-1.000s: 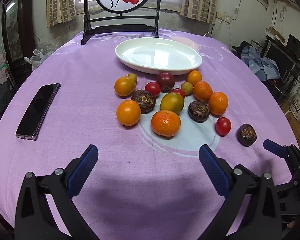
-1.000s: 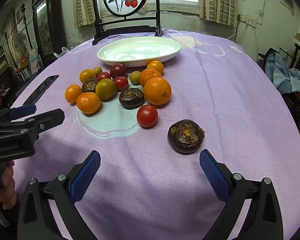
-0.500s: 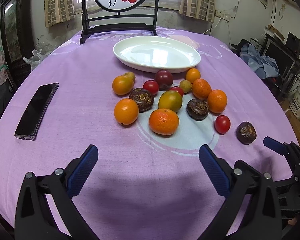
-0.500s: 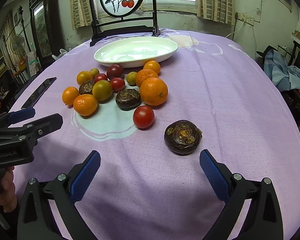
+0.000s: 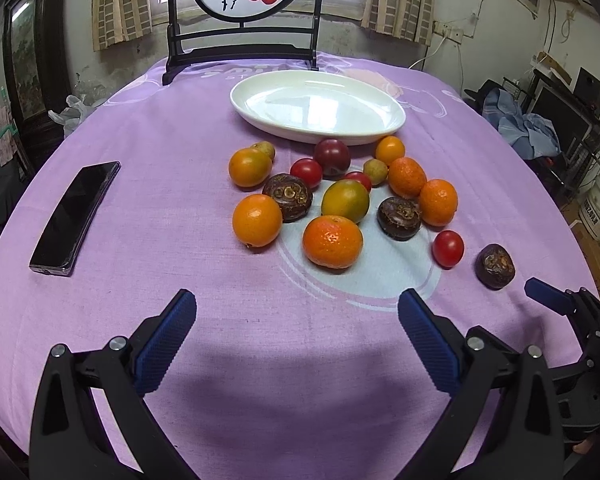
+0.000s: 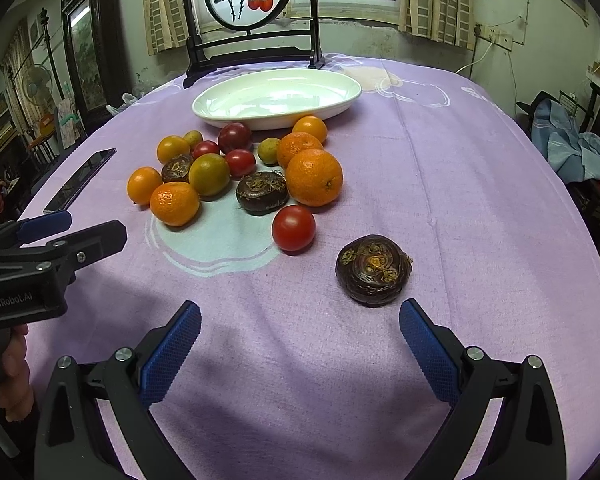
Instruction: Organize fruits
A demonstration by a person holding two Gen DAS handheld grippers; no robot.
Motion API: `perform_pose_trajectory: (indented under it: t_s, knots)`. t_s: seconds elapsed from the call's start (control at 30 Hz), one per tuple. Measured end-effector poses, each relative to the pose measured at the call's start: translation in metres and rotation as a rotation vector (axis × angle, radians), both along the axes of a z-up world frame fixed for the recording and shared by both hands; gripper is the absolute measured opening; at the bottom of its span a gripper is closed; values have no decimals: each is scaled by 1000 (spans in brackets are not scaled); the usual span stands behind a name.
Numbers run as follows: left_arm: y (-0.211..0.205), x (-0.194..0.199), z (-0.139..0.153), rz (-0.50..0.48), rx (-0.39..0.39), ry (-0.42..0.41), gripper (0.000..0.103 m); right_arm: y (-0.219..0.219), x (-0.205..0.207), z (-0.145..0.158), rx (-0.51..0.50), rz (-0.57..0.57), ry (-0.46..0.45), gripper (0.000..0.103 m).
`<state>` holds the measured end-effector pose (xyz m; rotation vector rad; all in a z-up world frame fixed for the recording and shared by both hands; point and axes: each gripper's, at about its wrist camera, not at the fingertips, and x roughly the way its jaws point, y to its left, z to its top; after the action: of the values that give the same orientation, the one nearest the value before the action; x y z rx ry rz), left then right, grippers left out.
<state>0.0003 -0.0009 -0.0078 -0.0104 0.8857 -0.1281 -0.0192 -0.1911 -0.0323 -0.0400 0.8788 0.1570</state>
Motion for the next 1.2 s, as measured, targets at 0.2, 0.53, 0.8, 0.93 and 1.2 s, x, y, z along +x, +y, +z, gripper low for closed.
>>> perform_pose_trajectory:
  t_s: [0.2, 0.53, 0.8, 0.93, 1.2]
  knots:
    - [0, 0, 0, -1, -2, 1, 99, 1, -1, 0, 2, 2, -2, 100]
    - [1, 0, -1, 1, -6, 6, 99, 2, -1, -2, 1, 5, 1, 100]
    - [3, 1, -5, 7, -3, 14, 99, -4, -2, -5, -54, 1, 16, 100]
    - [3, 3, -8, 7, -4, 25, 99, -13, -2, -10, -77, -15, 36, 100]
    - [3, 8, -15, 6, 0, 46, 99, -20, 4, -10, -91, -29, 45, 100]
